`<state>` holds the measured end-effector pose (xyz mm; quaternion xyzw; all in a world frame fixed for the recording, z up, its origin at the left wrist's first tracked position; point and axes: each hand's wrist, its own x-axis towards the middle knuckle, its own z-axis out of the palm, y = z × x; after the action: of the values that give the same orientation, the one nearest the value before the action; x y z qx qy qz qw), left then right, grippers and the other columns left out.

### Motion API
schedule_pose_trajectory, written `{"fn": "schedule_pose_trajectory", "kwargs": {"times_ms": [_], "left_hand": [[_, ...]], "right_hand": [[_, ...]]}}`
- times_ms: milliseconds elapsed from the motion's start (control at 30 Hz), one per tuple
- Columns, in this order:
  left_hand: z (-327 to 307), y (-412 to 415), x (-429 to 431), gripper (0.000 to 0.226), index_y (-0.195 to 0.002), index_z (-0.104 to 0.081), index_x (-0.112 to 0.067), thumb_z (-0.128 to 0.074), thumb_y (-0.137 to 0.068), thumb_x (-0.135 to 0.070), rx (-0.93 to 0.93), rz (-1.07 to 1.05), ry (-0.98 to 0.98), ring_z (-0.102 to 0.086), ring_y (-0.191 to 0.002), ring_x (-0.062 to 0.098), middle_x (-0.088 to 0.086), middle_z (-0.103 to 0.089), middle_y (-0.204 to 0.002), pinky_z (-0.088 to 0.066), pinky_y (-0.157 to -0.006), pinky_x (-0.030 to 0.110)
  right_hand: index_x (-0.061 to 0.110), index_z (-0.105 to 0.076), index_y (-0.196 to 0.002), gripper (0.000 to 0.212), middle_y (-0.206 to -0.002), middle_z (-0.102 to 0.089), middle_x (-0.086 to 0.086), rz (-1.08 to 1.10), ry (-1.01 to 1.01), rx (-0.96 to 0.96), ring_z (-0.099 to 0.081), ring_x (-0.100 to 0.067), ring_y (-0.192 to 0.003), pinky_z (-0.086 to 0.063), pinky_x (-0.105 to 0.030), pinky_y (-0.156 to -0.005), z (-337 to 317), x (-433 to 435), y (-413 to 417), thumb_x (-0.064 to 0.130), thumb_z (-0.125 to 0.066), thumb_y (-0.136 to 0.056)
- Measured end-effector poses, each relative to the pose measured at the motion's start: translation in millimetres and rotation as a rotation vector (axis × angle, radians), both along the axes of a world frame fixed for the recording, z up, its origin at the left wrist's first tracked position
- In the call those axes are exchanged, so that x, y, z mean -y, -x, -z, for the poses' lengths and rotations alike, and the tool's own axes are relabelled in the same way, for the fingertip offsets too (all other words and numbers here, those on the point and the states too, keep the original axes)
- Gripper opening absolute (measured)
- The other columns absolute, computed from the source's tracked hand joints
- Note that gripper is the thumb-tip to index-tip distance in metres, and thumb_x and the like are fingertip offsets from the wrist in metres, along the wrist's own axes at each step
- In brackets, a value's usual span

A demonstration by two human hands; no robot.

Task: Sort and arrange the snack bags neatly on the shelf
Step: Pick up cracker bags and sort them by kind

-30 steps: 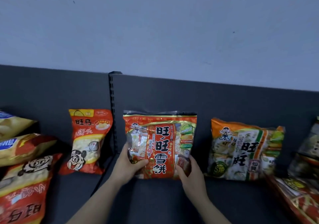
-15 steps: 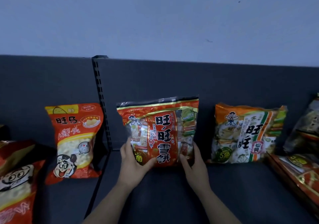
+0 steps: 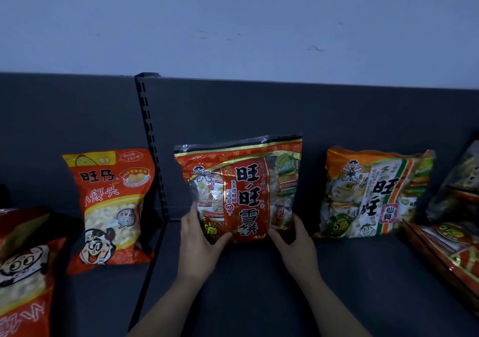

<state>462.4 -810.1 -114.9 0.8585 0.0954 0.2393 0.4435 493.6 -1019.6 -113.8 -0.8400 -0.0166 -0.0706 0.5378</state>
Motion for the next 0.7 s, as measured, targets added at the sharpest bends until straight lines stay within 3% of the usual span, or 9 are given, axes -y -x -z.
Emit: {"fn": "schedule_pose_trajectory", "kwargs": {"times_ms": [133,233,333,400,533,700], "left_hand": [[-1,2,2,0.105,-0.153,-0.007,-0.022,-0.078,-0.078,-0.038,-0.012,0.017,-0.02,-0.031,-0.133,0.015,-0.001,-0.03,-0.141,-0.035,-0.106,0.033],[-1,4,1,0.105,-0.153,-0.005,-0.024,-0.077,-0.078,-0.037,-0.017,0.002,-0.017,-0.03,-0.133,0.015,0.001,-0.031,-0.141,-0.035,-0.109,0.039],[-2,6,1,0.11,-0.154,-0.001,-0.021,-0.078,-0.077,-0.038,-0.04,-0.023,0.001,-0.025,-0.139,0.02,0.005,-0.028,-0.147,-0.03,-0.114,0.044],[-5,10,4,0.112,-0.155,0.0,-0.017,-0.078,-0.077,-0.039,-0.051,-0.078,0.011,-0.018,-0.143,0.025,0.009,-0.022,-0.153,-0.024,-0.117,0.048],[-34,18,20,0.1,-0.152,-0.017,-0.008,-0.08,-0.076,-0.028,0.103,-0.201,-0.103,-0.021,-0.139,0.032,0.019,-0.026,-0.149,-0.022,-0.115,0.055],[-83,21,69,0.08,-0.145,-0.035,-0.008,-0.076,-0.08,-0.03,0.256,-0.122,-0.278,-0.029,-0.136,0.03,0.014,-0.039,-0.143,-0.02,-0.116,0.054]], "right_hand": [[0.048,-0.043,-0.113,0.042,-0.104,-0.054,0.029,0.003,0.034,0.002,-0.05,0.009,-0.097,-0.037,-0.009,-0.076,-5,0,3,0.043,-0.072,-0.083],[0.047,-0.046,-0.112,0.037,-0.105,-0.057,0.027,-0.012,0.053,-0.004,-0.052,0.007,-0.099,-0.039,-0.008,-0.075,-6,1,4,0.044,-0.07,-0.084],[0.045,-0.046,-0.12,0.041,-0.112,-0.057,0.027,-0.04,0.073,-0.002,-0.052,0.005,-0.108,-0.04,-0.009,-0.083,-9,0,6,0.044,-0.068,-0.086],[0.04,-0.043,-0.128,0.051,-0.121,-0.056,0.021,-0.037,0.063,-0.007,-0.051,-0.001,-0.116,-0.042,-0.019,-0.094,-13,2,10,0.04,-0.071,-0.085],[0.02,-0.037,-0.146,0.064,-0.147,-0.042,0.004,-0.016,0.171,-0.004,-0.036,-0.012,-0.135,-0.031,-0.024,-0.108,-39,15,22,0.035,-0.065,-0.09],[0.02,-0.052,-0.136,0.045,-0.131,-0.055,0.001,-0.046,0.366,0.114,-0.049,-0.012,-0.121,-0.036,-0.017,-0.096,-93,58,39,0.034,-0.06,-0.094]]}}
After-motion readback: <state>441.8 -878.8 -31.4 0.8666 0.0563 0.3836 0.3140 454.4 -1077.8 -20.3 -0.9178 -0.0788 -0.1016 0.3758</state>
